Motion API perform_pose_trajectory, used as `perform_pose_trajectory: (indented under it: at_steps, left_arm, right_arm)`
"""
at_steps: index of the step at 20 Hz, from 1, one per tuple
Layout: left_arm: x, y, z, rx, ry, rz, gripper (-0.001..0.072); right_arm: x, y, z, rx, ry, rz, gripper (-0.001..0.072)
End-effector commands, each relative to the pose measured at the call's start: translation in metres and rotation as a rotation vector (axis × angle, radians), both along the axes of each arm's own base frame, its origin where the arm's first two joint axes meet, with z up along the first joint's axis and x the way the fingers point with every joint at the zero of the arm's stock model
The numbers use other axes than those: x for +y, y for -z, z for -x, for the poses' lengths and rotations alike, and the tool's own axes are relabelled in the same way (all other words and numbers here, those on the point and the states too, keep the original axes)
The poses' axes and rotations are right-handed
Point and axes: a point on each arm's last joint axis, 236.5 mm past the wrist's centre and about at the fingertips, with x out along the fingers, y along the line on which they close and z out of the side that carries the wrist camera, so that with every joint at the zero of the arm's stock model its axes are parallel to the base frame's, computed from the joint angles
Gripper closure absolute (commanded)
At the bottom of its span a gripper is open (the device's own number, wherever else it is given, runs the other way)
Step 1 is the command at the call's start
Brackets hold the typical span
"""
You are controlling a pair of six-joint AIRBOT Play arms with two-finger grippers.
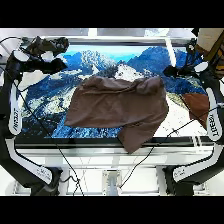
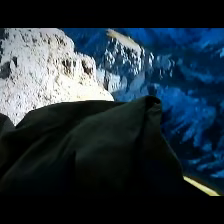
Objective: Fold the shirts.
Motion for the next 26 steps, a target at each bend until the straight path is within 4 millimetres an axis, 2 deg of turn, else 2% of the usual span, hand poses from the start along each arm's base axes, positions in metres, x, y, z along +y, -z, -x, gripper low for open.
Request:
perform_pose_trajectory:
  at_steps: [1, 2, 3, 5, 6, 7, 8, 10, 11, 12, 13, 14, 16, 17, 19, 20, 23, 25, 26]
  left_arm:
    - [-0.017, -0.051, -0.010, -0.141, 0.105, 0.008, 0.0323]
    - [-0.027, -0.082, -0.002, -0.211, 0.197, -0.022, 0.0443]
    - [-0.036, -0.114, 0.007, -0.285, 0.274, -0.050, 0.0490]
    - [-0.053, -0.189, 0.035, -0.463, 0.354, -0.072, 0.0490]
    - [-0.059, -0.221, 0.056, -0.531, 0.383, -0.100, 0.0490]
    - [-0.065, -0.243, 0.078, -0.571, 0.410, -0.135, 0.0490]
    - [-0.072, -0.259, 0.104, -0.591, 0.445, -0.169, 0.0507]
    - [-0.082, -0.272, 0.154, -0.574, 0.508, -0.245, 0.0599]
    - [-0.089, -0.271, 0.179, -0.538, 0.551, -0.275, 0.0627]
    - [-0.095, -0.265, 0.205, -0.483, 0.598, -0.309, 0.0696]
    - [-0.100, -0.255, 0.229, -0.404, 0.638, -0.329, 0.0695]
    - [-0.102, -0.243, 0.245, -0.323, 0.657, -0.345, 0.0695]
    - [-0.103, -0.212, 0.259, -0.161, 0.636, -0.370, 0.0694]
    - [-0.103, -0.191, 0.263, -0.071, 0.632, -0.381, 0.0694]
    - [-0.102, -0.151, 0.267, 0.063, 0.637, -0.390, 0.0694]
    - [-0.101, -0.132, 0.268, 0.114, 0.645, -0.382, 0.0694]
    - [-0.098, -0.086, 0.254, 0.178, 0.606, -0.381, 0.0694]
    - [-0.101, -0.068, 0.242, 0.168, 0.577, -0.364, 0.0693]
    - [-0.102, -0.063, 0.237, 0.159, 0.563, -0.359, 0.0694]
  right_arm:
    - [0.001, -0.041, -0.016, -0.102, -0.002, 0.026, 0.0284]
    - [0.001, -0.063, -0.014, -0.128, -0.015, 0.042, 0.0284]
    - [-0.003, -0.092, -0.010, -0.172, -0.020, 0.074, 0.0284]
    - [-0.009, -0.159, 0.005, -0.276, -0.026, 0.140, 0.0284]
    - [-0.007, -0.191, 0.020, -0.321, -0.039, 0.167, 0.0284]
    - [-0.004, -0.216, 0.038, -0.346, -0.049, 0.184, 0.0284]
    - [0.001, -0.235, 0.059, -0.350, -0.071, 0.198, 0.0285]
    - [0.018, -0.258, 0.104, -0.325, -0.130, 0.210, 0.0286]
    - [0.026, -0.264, 0.126, -0.303, -0.163, 0.214, 0.0296]
    - [0.036, -0.268, 0.151, -0.271, -0.200, 0.212, 0.0326]
    - [0.043, -0.267, 0.173, -0.229, -0.235, 0.216, 0.0337]
    - [0.049, -0.262, 0.195, -0.173, -0.264, 0.208, 0.0337]
    - [0.052, -0.245, 0.226, -0.045, -0.285, 0.193, 0.0337]
    - [0.050, -0.231, 0.238, 0.029, -0.289, 0.194, 0.0337]
    - [0.038, -0.199, 0.248, 0.125, -0.242, 0.197, 0.0340]
    - [0.036, -0.177, 0.254, 0.184, -0.237, 0.190, 0.0339]
    - [0.039, -0.087, 0.284, 0.433, -0.258, 0.118, 0.0339]
    - [0.048, -0.020, 0.311, 0.597, -0.268, 0.044, 0.0339]
    - [0.058, 0.011, 0.322, 0.648, -0.267, -0.019, 0.0339]
